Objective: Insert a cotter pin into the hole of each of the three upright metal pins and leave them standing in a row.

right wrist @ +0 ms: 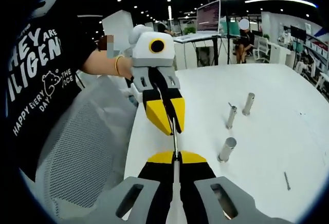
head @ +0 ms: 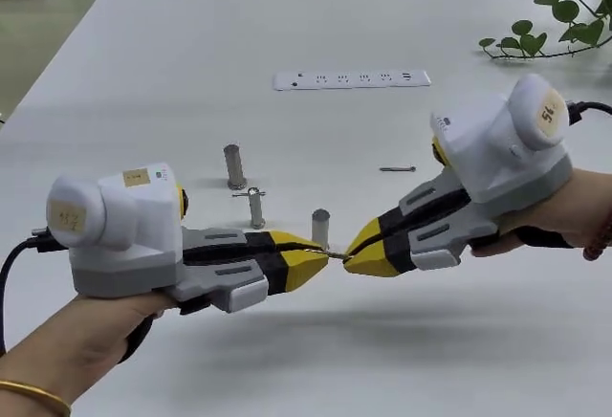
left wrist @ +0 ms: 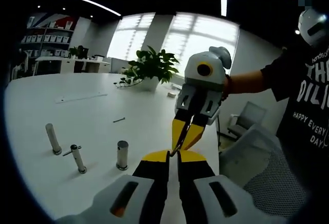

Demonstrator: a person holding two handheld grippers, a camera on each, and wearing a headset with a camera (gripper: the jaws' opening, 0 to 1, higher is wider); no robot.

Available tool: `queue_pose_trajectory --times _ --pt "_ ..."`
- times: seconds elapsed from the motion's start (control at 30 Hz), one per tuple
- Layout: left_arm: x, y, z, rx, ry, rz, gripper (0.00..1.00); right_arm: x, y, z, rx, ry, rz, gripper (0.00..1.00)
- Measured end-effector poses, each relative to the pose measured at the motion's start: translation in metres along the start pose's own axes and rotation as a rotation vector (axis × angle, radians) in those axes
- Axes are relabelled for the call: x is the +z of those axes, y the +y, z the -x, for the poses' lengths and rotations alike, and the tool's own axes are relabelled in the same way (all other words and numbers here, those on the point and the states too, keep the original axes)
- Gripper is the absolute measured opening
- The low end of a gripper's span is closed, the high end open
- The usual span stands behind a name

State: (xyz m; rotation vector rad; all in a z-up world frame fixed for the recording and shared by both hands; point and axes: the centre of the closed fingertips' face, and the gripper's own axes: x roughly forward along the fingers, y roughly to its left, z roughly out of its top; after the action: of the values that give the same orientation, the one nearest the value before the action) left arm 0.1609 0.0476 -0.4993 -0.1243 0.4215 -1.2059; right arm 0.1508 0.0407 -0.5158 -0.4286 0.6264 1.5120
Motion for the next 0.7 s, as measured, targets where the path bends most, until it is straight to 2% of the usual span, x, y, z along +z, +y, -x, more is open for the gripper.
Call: queue_pose_trajectory --times 0.1,0.17,0.27,0.47,0.53,0.6,0.7 --pt "-0.002 0.006 -0.001 0.025 0.008 -0.007 0.03 -0.004 -0.005 0.001 -0.018 0.018 0.009 0.00" --pt "-0.003 0.009 0.000 0.038 0.010 -0.014 0.04 -0.007 -0.010 0.002 -0.037 0.035 -0.028 0.00" --pt "-0.003 0.012 0.000 0.057 0.009 -0.026 0.04 -0.009 -0.017 0.004 -0.061 0.041 -0.027 0.00" --pt "-0.003 0.026 0.000 0.134 0.002 -0.063 0.09 -0.019 -0.030 0.007 -0.103 0.072 -0.029 0.00" --pt "-0.004 0.030 -0.002 0.159 0.007 -0.078 0.11 -0.023 -0.035 0.008 -0.117 0.088 -0.031 0.00" --pt "-0.005 0.039 -0.001 0.210 0.020 -0.112 0.11 -0.025 -0.039 0.009 -0.129 0.095 -0.025 0.00" --pt "-0.006 0.046 -0.004 0.248 0.025 -0.131 0.13 -0.029 -0.045 0.010 -0.143 0.099 -0.023 0.00"
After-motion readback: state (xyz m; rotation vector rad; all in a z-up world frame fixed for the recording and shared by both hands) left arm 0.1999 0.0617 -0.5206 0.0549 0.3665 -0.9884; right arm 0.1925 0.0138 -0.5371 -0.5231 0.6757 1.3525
